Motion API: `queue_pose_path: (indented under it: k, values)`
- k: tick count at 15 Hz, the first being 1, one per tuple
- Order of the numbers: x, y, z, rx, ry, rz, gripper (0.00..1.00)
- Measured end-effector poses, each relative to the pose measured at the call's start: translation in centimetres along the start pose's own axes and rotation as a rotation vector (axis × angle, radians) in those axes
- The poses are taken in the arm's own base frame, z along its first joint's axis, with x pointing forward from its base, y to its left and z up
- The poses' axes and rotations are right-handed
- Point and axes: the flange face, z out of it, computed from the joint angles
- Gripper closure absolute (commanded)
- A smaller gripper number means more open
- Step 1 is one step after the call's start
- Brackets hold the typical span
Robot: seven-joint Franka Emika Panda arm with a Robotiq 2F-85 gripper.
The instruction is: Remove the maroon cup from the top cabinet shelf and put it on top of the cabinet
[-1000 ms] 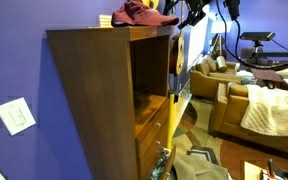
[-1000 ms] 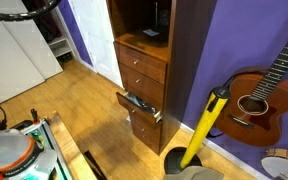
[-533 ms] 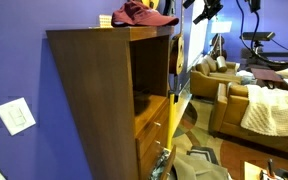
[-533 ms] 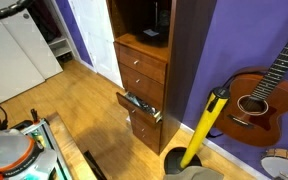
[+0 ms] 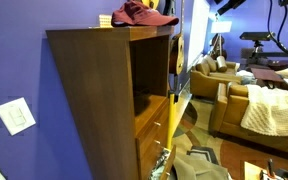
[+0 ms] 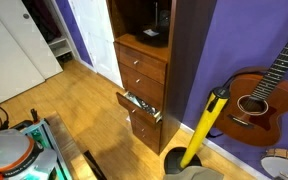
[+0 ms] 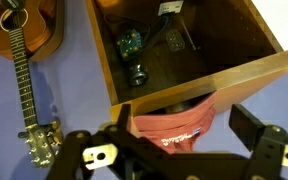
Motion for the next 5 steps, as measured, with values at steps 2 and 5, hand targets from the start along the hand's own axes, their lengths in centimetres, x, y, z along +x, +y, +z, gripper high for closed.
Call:
queue_pose_path:
  k: [2, 5]
  values:
    - [-0.7, 0.6, -0.9, 0.006, 0.024, -0.024, 0.0]
    - [-1.5, 1.3, -1.5, 0.025, 0.031, -0.046, 0.0]
